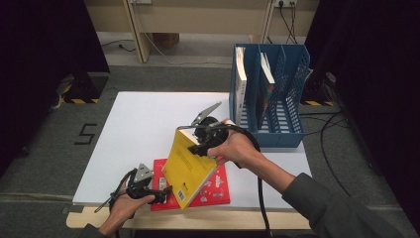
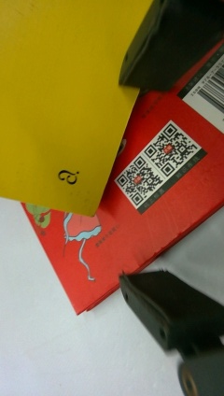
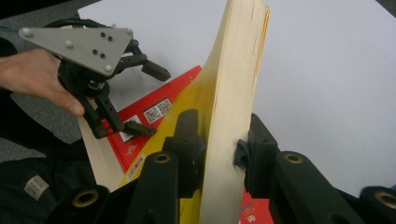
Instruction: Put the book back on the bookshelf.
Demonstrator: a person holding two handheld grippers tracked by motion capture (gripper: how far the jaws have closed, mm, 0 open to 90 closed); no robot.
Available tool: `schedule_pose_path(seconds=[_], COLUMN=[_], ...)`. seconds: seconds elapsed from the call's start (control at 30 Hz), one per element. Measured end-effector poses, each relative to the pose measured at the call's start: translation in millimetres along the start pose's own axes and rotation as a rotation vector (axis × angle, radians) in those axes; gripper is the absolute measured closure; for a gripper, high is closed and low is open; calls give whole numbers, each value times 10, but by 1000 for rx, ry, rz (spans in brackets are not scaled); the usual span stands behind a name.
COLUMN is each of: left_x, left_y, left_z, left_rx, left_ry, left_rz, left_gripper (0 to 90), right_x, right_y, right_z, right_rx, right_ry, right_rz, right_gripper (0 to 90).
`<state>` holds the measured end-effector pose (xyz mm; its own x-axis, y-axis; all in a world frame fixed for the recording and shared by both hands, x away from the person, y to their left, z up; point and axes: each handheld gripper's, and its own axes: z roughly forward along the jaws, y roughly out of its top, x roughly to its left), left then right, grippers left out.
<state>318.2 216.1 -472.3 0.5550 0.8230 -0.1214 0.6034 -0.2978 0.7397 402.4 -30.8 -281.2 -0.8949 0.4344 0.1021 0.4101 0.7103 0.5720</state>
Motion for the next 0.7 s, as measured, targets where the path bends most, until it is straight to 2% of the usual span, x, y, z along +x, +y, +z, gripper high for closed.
schedule_pose_path(seconds=[0.03,0.07,0.1,0.17,0.2,0.23,0.33,0.4,0.47,0.57,0.6,0.63,0.7], left_x=[14,36,56,121,121,161,207,257,302,336,338,337,334], left_y=[2,2,-3,-16,-16,-17,-17,-18,-20,-24,-23,-20,-19], left_z=[-6,-11,-13,-29,-29,-53,-73,-93,-110,-109,-104,-102,-96], left_rx=[-9,-12,-11,-16,-16,-22,-26,-34,-38,-41,-42,-38,-37], left_ry=[-1,1,4,1,1,8,24,35,46,57,58,57,54], left_rz=[-9,-12,-18,-49,-49,-65,-67,-81,-94,-101,-103,-100,-96], left_gripper=[107,159,152,146,147,147,147,147,147,147,147,147,147], right_x=[-1,-10,-4,16,16,27,29,16,1,-114,-114,-210,-236], right_y=[10,26,35,69,69,84,86,64,30,-130,-130,-240,-275], right_z=[-1,-4,-13,-66,-66,-131,-210,-294,-363,-519,-519,-624,-664], right_rx=[7,9,8,21,21,27,44,73,91,107,107,105,107], right_ry=[-2,1,-1,-2,-2,-18,-40,-85,-106,-164,-164,-197,-200], right_rz=[-13,-19,-15,-48,-48,-64,-70,-89,-93,-51,-51,-31,-25], right_gripper=[721,727,731,740,740,750,754,754,754,755,755,754,754])
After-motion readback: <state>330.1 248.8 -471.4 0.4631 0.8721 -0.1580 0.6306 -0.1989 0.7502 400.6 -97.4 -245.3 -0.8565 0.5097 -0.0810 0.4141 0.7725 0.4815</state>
